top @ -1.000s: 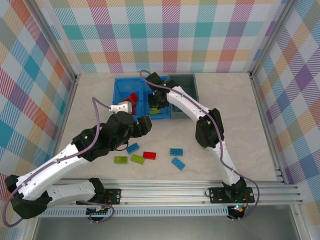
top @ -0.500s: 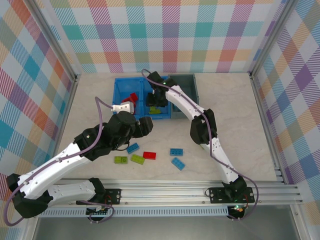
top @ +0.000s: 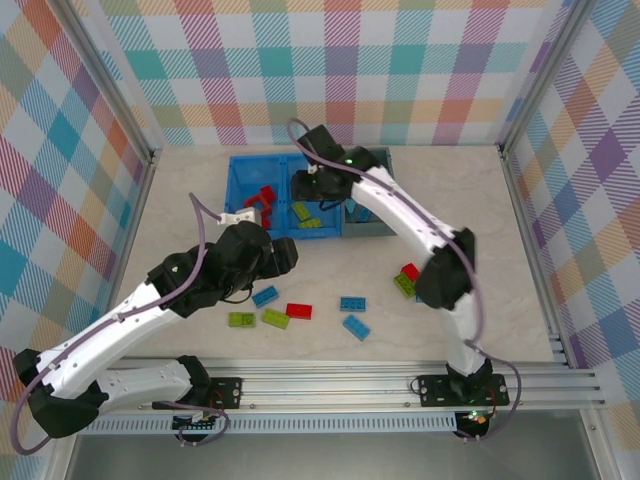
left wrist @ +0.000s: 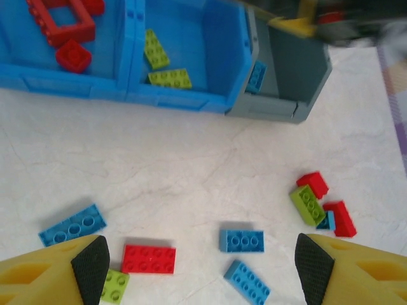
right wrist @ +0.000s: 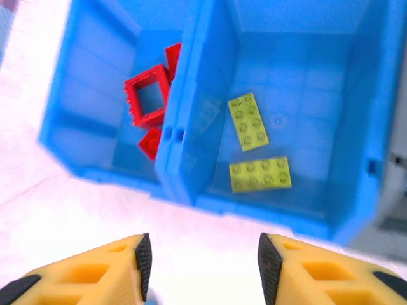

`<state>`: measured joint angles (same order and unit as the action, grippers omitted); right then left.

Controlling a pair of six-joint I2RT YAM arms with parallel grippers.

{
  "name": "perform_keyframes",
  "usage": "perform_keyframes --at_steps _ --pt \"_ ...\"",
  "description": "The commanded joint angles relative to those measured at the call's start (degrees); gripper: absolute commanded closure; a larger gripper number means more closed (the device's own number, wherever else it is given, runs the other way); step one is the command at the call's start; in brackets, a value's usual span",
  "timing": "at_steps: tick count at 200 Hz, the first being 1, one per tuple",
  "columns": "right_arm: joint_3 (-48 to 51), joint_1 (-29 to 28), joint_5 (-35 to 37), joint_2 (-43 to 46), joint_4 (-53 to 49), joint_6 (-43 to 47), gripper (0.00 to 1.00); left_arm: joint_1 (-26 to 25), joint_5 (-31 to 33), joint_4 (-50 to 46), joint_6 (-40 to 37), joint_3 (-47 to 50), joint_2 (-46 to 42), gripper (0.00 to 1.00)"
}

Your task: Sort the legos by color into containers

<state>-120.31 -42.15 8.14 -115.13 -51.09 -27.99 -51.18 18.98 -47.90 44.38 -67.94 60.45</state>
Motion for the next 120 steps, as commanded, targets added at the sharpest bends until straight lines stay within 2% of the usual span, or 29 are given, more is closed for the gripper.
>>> perform_keyframes --at_steps 1,17,33,59,82,120 --pt "16.11 -0.43 2.41 13.03 7.61 -0.33 0.50 0.47 -6.76 -2.51 0.47 2.41 2.46 0.22" --pt "29.02 -0.94 1.85 23.39 10.63 -1.77 0.45 0.47 -10.47 -2.81 -0.30 4.42 5.66 0.20" --pt "40.68 -1.90 -0.24 33.40 13.10 -2.44 0.36 -0.14 -12.92 -1.66 -0.86 6.95 8.76 0.17" --pt "54.92 -3.09 -9.07 46.01 14.26 -3.41 0.20 -0.85 -14.85 3.49 -1.09 11.57 12.05 0.12" --pt "63.03 -5.54 -15.51 53.93 13.27 -4.65 0.13 -0.94 -15.75 5.58 -1.29 12.70 15.97 0.11" --pt "68.48 -9.24 -15.71 62.80 8.94 -7.98 0.10 -1.56 -16.13 7.63 -1.85 12.75 22.45 0.09"
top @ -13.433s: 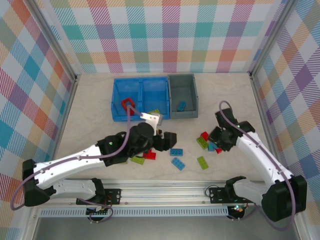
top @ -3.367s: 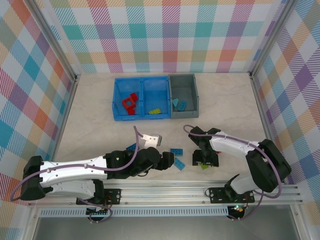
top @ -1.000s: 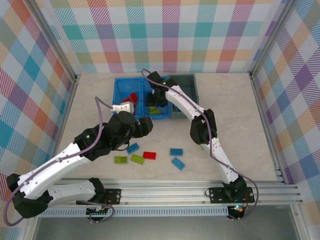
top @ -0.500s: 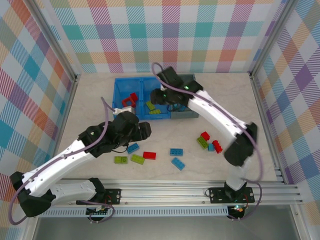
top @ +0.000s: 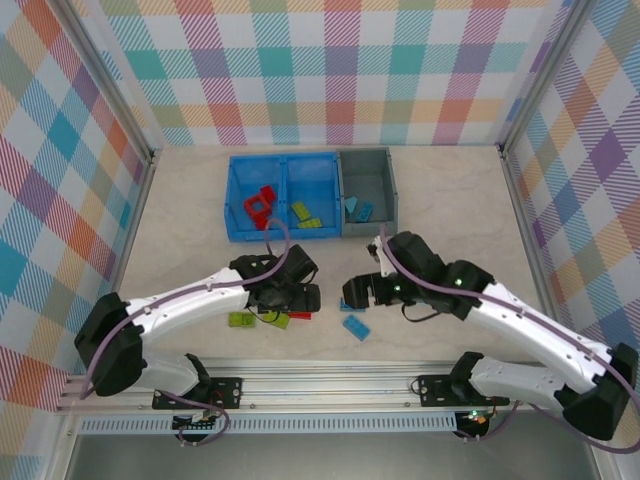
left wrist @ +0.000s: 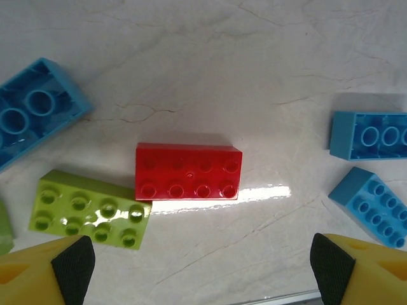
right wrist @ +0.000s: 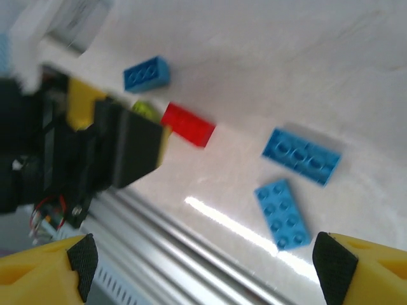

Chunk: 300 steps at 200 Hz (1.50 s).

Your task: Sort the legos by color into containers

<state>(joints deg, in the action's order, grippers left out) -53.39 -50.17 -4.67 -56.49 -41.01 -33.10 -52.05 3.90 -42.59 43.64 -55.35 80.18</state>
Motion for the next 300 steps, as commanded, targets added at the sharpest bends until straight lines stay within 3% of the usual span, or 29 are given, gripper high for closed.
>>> perform_keyframes --at_steps 1,68,151,232,300 --pt "1.63 -1.27 -2.90 4.26 -1.16 -2.90 0.10 -0.68 -1.07 2.37 -1.23 0.16 2.88 0.09" --pt "6.13 -3.59 -7.26 7.64 0.36 -3.70 0.09 -0.48 1.36 2.35 -2.37 -4.04 11.82 0.06" --pt "8.55 -4.26 -7.18 11.41 -1.31 -4.98 0.09 -0.42 4.99 1.68 -2.15 -6.30 17.54 0.10" --pt "9.10 -4.32 -7.90 9.88 -0.30 -5.39 0.10 -0.42 4.73 2.81 -1.50 -4.68 20.26 0.26" --pt "9.53 -4.29 -8.08 8.58 0.33 -5.82 0.11 -0.51 4.60 4.57 -1.67 -4.17 21.19 0.45"
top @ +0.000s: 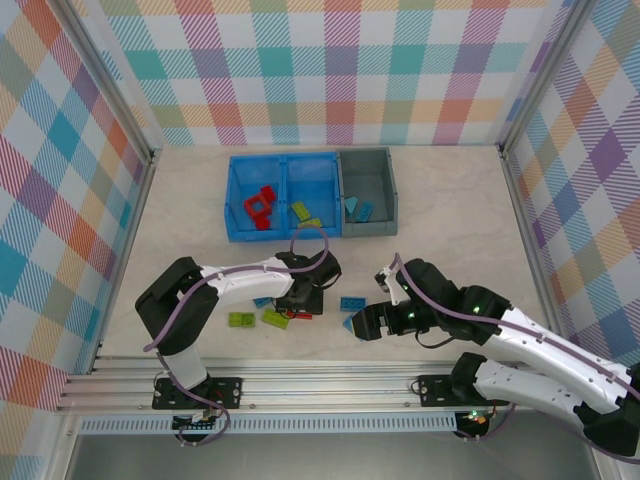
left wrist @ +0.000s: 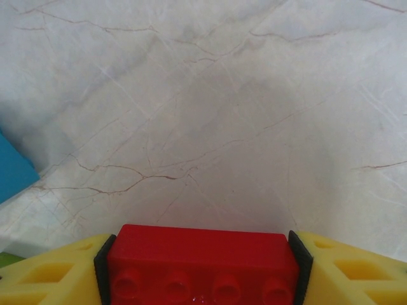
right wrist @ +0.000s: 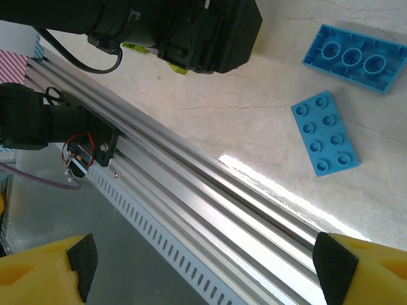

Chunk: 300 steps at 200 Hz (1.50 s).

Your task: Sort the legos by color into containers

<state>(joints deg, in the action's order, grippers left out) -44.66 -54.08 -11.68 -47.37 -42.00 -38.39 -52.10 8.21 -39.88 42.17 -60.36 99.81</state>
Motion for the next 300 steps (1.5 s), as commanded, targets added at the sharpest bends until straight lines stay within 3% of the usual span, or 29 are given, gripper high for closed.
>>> perform_keyframes --at_steps 1,36,77,140,172,211,240,300 --pt "0.81 -0.35 -1.06 -0.57 1.40 -0.49 0.11 -0.46 0.35 1.88 -0.23 0.80 1.55 0.46" --pt "0.20 -0.39 -0.90 -1.45 1.70 -0.23 0.12 -0.46 2.08 0.60 -0.51 -0.65 -0.34 0.50" --pt "-1.93 -0.37 0.73 -2.93 2.19 1.79 0.12 2.09 5.23 -7.60 -4.32 -8.57 -6.99 0.50" --pt "-11.08 -0.36 6.13 -14.08 10.27 8.04 0.16 17.26 4.48 -14.71 -15.87 -19.76 -8.61 0.50" --pt "-14.43 -0.41 9.19 -20.90 19.19 10.86 0.17 25.51 4.34 -14.39 -20.57 -23.81 -5.12 0.50" --pt "-18.76 -0.92 12.79 -29.22 27.15 13.51 0.17 31.77 5.00 -11.69 -22.84 -28.42 1.63 0.50" --pt "-22.38 -1.37 12.32 -32.57 27.09 13.56 0.18 33.79 6.40 -10.88 -23.33 -33.53 8.06 0.52" --pt "-19.48 -1.72 12.15 -30.92 27.64 12.24 0.18 35.01 9.90 -10.42 -22.97 -43.17 17.03 0.55"
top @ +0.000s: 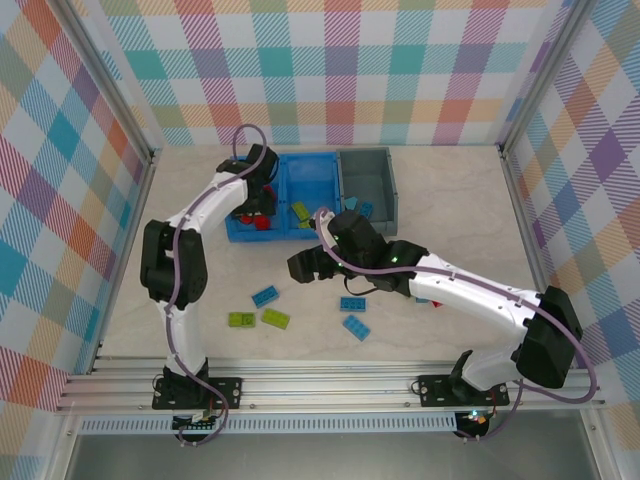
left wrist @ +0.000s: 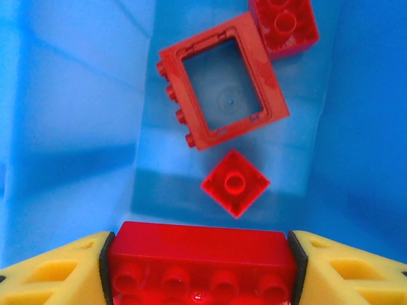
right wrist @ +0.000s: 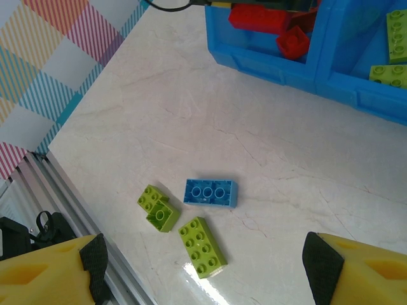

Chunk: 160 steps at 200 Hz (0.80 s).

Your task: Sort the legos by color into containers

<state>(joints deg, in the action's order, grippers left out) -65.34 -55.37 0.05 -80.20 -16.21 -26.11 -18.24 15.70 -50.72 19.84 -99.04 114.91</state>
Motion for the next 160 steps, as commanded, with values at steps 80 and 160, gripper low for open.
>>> perform_keyframes --at_steps 80,160 --pt "4.09 -0.43 3.45 2.17 11.49 -0.30 0.16 3.62 2.78 1.55 -0.25 -22.61 14.73 0.55" --pt "1.91 -0.40 1.96 -3.42 26.20 1.77 0.13 4.33 6.63 4.23 -1.45 -29.00 21.41 0.55"
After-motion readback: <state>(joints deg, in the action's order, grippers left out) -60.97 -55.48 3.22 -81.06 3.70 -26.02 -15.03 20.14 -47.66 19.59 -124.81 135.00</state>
